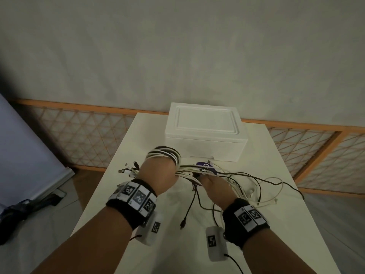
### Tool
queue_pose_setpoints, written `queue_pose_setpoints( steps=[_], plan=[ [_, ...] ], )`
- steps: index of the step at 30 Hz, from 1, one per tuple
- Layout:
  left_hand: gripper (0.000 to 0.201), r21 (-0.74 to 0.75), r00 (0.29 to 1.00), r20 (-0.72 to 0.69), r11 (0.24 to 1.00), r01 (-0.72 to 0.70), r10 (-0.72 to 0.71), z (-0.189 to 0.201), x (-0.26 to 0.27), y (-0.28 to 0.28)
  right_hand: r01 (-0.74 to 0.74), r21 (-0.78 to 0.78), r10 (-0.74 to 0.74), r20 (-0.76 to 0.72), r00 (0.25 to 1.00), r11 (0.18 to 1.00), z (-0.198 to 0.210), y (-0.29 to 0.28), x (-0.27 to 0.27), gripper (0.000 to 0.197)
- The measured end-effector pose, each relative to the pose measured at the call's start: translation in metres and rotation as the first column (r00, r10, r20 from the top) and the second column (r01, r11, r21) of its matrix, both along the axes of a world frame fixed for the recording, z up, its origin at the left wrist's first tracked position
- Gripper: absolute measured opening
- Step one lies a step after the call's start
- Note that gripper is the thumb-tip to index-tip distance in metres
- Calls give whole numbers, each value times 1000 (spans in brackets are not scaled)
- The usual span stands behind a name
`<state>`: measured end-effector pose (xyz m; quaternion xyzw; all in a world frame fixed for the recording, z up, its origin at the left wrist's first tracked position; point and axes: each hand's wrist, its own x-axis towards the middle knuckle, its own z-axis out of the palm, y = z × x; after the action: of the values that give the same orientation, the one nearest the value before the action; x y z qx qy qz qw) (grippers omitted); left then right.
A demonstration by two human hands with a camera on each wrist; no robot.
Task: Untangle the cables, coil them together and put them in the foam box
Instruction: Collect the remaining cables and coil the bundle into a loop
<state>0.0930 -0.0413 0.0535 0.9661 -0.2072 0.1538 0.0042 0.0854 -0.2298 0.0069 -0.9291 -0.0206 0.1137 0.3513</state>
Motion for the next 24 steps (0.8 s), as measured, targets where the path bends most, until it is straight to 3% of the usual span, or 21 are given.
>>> queue_pose_setpoints(
  steps=[2, 5, 8, 9, 10, 11, 12, 13, 14, 16, 18, 20, 21, 22, 23, 24],
  plan=[
    [28, -66, 997, 33, 995, -68, 70, 11, 7, 17, -51, -286, 26, -92, 995, 957, -18, -30, -3, 37],
    [22, -157, 976, 14, 964, -214, 218, 28, 22, 53, -202, -574, 34, -289, 957, 794, -52, -85, -23, 63],
    [28, -72, 971, 9, 968, -239, 241, 28, 28, 69, -294, -668, 148, -267, 952, 683, -64, -125, -29, 87],
    [31, -79, 962, -22, 959, -273, 272, 25, 31, 71, -365, -697, 266, -252, 930, 617, -62, -137, -28, 89],
    [33, -101, 954, -43, 949, -300, 297, 22, 33, 74, -468, -724, 328, -339, 882, 508, -57, -146, -26, 92],
    [34, -118, 942, -73, 935, -335, 328, 21, 35, 78, -493, -760, 295, -399, 868, 423, -60, -159, -20, 95],
    [34, -123, 937, -79, 930, -347, 340, 20, 36, 80, -461, -810, 318, -358, 878, 361, -57, -168, -16, 93],
    [34, -110, 937, -83, 931, -347, 339, 21, 35, 80, -514, -794, 316, -421, 850, 325, -45, -170, -15, 86],
    [33, -97, 945, -75, 941, -325, 319, 21, 35, 78, -525, -793, 358, -414, 837, 311, -26, -161, -20, 72],
    [29, -68, 960, -80, 959, -275, 270, 22, 31, 63, -577, -661, 403, -418, 814, 479, 13, -132, -20, 47],
    [22, -44, 973, -83, 974, -221, 217, 21, 26, 43, -556, -482, 476, -289, 830, 677, 50, -94, -19, 31],
    [16, -3, 981, -77, 984, -178, 177, 22, 21, 24, -479, -77, 474, -78, 877, 874, 81, -59, -23, 16],
    [16, 23, 986, -76, 989, -149, 150, 24, 18, 16, -396, 220, 404, 12, 915, 891, 94, -44, -26, 12],
    [18, 48, 991, -72, 992, -113, 116, 25, 15, 8, -317, 431, 303, 101, 947, 845, 102, -30, -29, 9],
    [19, 73, 992, -85, 994, -85, 91, 26, 12, 2, -283, 488, 186, 238, 953, 826, 105, -17, -30, 9],
    [19, 96, 994, -92, 994, -54, 63, 26, 8, -3, -248, 390, 76, 405, 911, 887, 103, -5, -30, 19]
  ],
)
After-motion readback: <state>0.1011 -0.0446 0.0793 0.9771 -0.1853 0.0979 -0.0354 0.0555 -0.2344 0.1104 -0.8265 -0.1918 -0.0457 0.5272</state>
